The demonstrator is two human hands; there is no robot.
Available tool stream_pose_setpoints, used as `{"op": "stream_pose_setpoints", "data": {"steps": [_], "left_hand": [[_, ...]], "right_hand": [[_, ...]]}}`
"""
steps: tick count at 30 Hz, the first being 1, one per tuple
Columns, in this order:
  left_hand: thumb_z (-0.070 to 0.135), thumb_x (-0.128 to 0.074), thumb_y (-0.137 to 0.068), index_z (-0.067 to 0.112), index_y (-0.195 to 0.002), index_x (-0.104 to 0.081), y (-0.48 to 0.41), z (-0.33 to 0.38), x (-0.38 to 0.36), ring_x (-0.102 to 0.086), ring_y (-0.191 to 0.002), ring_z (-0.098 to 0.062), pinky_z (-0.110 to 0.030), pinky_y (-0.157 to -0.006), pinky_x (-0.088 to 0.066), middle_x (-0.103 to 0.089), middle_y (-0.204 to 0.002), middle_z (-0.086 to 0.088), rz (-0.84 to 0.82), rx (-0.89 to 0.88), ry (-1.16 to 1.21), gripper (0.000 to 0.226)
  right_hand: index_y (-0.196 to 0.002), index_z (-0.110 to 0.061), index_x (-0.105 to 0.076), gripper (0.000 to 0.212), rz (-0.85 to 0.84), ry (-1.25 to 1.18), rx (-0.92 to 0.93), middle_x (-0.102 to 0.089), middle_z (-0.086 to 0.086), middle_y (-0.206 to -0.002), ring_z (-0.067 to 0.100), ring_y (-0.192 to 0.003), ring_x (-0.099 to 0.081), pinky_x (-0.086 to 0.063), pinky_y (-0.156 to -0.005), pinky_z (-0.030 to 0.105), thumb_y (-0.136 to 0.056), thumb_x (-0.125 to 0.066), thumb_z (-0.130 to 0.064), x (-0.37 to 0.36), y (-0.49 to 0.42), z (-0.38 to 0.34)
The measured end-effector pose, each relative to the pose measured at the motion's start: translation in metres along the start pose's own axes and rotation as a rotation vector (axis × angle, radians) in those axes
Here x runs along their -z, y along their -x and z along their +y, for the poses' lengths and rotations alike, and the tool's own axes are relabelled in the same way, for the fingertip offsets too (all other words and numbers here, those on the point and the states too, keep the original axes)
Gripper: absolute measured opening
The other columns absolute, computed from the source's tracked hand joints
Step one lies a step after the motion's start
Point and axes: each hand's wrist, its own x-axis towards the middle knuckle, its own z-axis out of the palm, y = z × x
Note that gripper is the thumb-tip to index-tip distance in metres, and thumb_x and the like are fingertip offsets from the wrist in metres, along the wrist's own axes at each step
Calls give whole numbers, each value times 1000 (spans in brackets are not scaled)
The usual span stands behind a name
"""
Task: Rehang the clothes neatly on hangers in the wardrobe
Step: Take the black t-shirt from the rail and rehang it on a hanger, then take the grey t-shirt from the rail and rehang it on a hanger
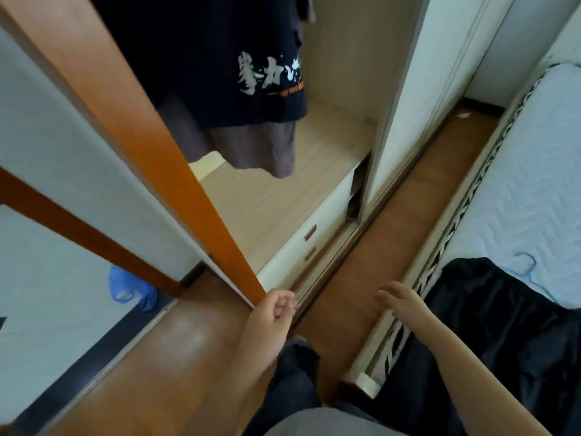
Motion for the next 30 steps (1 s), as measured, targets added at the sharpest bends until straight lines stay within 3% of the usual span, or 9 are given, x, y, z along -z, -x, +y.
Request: {"op": "stream_pose_setpoints", "data": {"steps": [4,8,11,14,18,21,24,27,30], "left_hand": [[20,-47,-93,28,-97,-52,-69,29,14,-59,-98,-6,-16,-85,-46,-62,-98,12,-8,-123,-60,11],[20,-48,-92,29,-102,-51,-124,64,18,-54,-90,6,-2,-72,-41,-57,-97,18,25,-372,-225,13],[22,-48,-91,18,-107,-57,-154,85,13,-50,-88,12,1,-76,-39,-58,-100,13,67,-569,-251,19],[37,-39,-86,16,-106,-57,-169,100,10,-54,-90,6,-3,-81,-41,-59,-98,12,125,-636,-199,35],[28,-41,-86,15,-105,-55,-183,103,20,-50,-94,3,1,-84,-38,-54,-95,13,228,-759,-219,27],[27,-40,-86,14,-105,-55,-194,101,29,-50,-94,5,3,-85,-34,-55,-96,10,323,-711,-167,26],[32,-38,-85,12,-107,-56,-208,104,34,-50,-99,6,3,-85,-33,-58,-98,7,414,-609,-102,35],[35,-38,-84,11,-107,-56,-227,115,40,-50,-99,6,1,-83,-34,-59,-99,5,549,-527,-57,38],[34,-39,-84,13,-106,-55,-242,138,54,-52,-97,6,-1,-84,-35,-59,-100,3,755,-463,12,34]], "right_hand": [[-117,-4,-56,29,181,-132,-78,-64,9,-101,23,-90,-62,-44,-73,28,-93,-49,-18,31,-24,-10],[-116,-7,-57,27,338,-207,-36,-65,8,-102,23,-94,-62,-42,-80,30,-92,-50,-19,51,-34,-34],[-113,-12,-58,23,400,-236,47,-67,7,-102,20,-95,-63,-44,-81,29,-92,-50,-19,61,-34,-59],[-109,-16,-58,19,413,-228,132,-68,3,-101,15,-94,-64,-45,-74,21,-92,-50,-18,71,-39,-87],[-100,-24,-59,14,398,-194,277,-69,-3,-95,15,-94,-65,-48,-83,28,-91,-51,-18,82,-61,-140],[-96,-28,-58,14,323,-192,416,-69,-2,-94,14,-92,-66,-51,-88,32,-90,-53,-16,84,-84,-192],[-101,-20,-59,14,224,-217,525,-69,-3,-92,15,-90,-66,-51,-87,32,-90,-53,-15,86,-115,-241],[-108,-14,-59,19,105,-188,647,-70,-2,-97,12,-90,-67,-50,-85,25,-90,-53,-17,89,-148,-285],[-97,-25,-58,12,4,-155,778,-70,-3,-95,7,-84,-67,-49,-76,18,-90,-54,-18,96,-175,-329]]}}
